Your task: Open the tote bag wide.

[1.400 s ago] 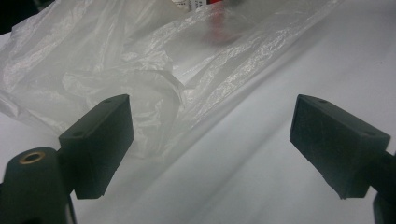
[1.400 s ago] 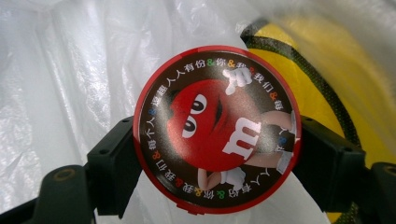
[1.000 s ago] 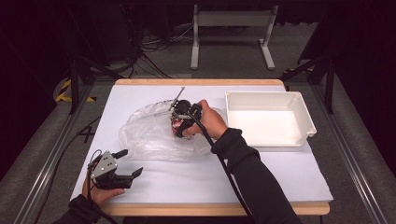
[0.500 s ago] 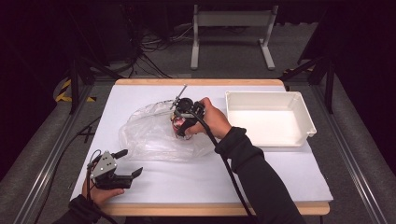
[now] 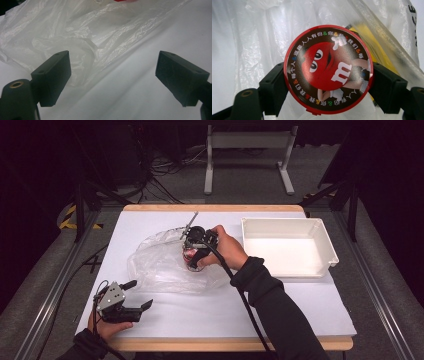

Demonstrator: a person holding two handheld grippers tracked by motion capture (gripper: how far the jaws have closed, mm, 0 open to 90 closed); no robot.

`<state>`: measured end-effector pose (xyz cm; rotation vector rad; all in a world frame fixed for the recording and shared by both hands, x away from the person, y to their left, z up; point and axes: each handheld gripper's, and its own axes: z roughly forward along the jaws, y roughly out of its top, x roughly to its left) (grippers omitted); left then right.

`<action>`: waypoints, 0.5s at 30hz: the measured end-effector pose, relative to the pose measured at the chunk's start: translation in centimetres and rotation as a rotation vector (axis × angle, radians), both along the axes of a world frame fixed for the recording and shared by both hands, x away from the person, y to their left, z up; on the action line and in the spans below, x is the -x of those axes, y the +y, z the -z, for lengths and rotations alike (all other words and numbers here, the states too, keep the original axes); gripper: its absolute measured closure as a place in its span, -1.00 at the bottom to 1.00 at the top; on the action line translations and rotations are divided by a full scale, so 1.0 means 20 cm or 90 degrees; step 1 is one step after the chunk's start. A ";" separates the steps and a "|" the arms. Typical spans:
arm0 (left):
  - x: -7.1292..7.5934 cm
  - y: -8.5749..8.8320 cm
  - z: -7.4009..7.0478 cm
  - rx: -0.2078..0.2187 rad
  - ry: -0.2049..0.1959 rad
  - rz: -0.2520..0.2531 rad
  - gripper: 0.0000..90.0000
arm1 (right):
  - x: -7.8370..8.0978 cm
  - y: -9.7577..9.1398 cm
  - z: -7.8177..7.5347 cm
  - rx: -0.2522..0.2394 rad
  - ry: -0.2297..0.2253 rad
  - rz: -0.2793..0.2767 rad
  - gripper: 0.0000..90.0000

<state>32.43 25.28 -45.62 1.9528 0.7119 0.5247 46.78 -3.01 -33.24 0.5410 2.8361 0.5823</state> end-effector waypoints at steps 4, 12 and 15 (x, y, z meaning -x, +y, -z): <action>0.00 0.00 0.00 -0.004 0.001 -0.001 -0.69 | 0.02 -0.01 -0.03 -0.002 -0.006 -0.001 -0.48; 0.00 0.00 0.00 -0.008 0.000 -0.004 -0.70 | 0.09 -0.03 -0.09 -0.010 -0.019 -0.013 -0.48; 0.00 0.00 0.00 -0.005 0.000 -0.005 -0.70 | 0.11 -0.04 -0.10 -0.013 -0.019 -0.017 -0.48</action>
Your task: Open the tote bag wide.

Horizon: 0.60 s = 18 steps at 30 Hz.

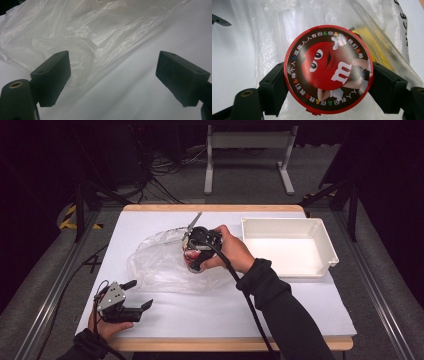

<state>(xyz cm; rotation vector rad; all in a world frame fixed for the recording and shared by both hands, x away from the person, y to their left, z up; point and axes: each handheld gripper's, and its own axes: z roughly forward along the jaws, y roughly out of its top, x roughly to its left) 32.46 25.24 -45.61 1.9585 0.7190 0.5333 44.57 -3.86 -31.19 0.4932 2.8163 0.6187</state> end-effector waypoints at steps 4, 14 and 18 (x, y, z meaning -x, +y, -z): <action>0.00 0.00 0.00 -0.003 0.000 0.000 -0.70 | 0.02 -0.02 -0.03 -0.001 -0.001 0.001 -0.48; 0.00 0.00 0.00 -0.004 0.003 0.002 -0.70 | 0.04 -0.07 -0.08 -0.003 -0.001 0.004 -0.48; 0.00 0.00 0.00 -0.004 0.004 0.004 -0.70 | 0.05 -0.09 -0.10 0.006 -0.001 0.002 -0.48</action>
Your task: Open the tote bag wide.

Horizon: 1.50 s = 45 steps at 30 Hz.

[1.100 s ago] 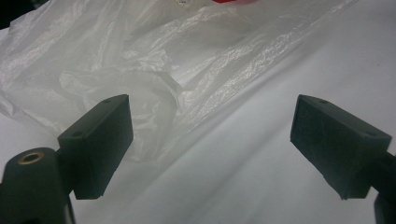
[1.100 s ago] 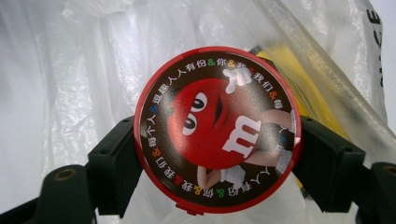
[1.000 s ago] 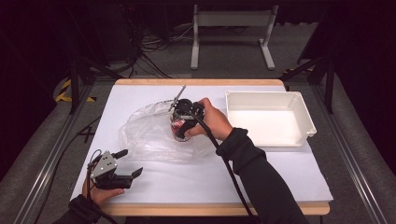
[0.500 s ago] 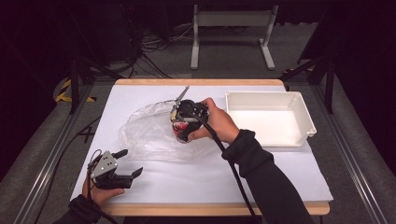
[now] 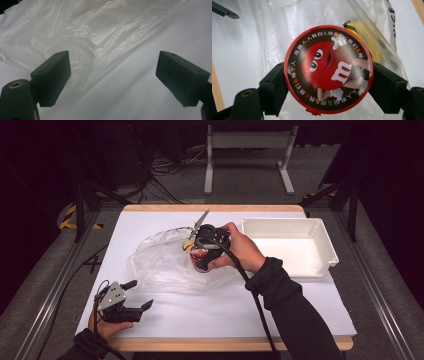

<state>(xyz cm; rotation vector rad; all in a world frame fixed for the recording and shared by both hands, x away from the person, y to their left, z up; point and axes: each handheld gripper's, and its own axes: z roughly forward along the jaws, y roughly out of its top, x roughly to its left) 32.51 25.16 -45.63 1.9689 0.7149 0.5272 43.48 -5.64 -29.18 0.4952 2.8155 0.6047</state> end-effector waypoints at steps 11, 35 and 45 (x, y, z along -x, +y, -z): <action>0.00 0.00 0.00 -0.001 0.001 0.002 -0.70 | 0.04 -0.08 -0.08 0.007 -0.012 -0.001 -0.48; 0.00 0.00 0.00 -0.002 0.004 0.001 -0.70 | 0.06 -0.50 -0.25 -0.031 -0.042 0.084 -0.48; 0.00 0.00 0.00 -0.002 0.006 0.001 -0.70 | 0.05 -0.66 -0.24 -0.031 -0.040 0.119 -0.48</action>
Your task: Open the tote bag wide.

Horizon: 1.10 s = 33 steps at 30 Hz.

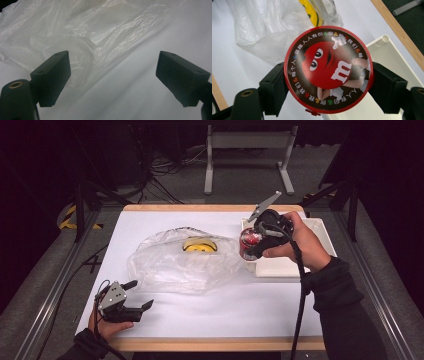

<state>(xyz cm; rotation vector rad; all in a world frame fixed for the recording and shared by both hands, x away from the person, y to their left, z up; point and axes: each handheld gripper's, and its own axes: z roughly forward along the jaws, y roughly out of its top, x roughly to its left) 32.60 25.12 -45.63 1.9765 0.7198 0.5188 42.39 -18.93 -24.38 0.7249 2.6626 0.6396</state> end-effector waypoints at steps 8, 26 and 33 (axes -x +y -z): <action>0.00 0.00 0.00 0.000 0.002 -0.002 -0.70 | -0.02 -0.17 0.04 0.006 0.013 0.046 -0.48; 0.00 0.00 0.00 -0.002 0.001 -0.002 -0.70 | -0.12 -0.35 0.19 0.034 0.053 0.122 -0.48; 0.00 0.00 0.00 0.000 0.000 -0.001 -0.70 | -0.16 -0.38 0.24 0.046 0.059 0.142 -0.48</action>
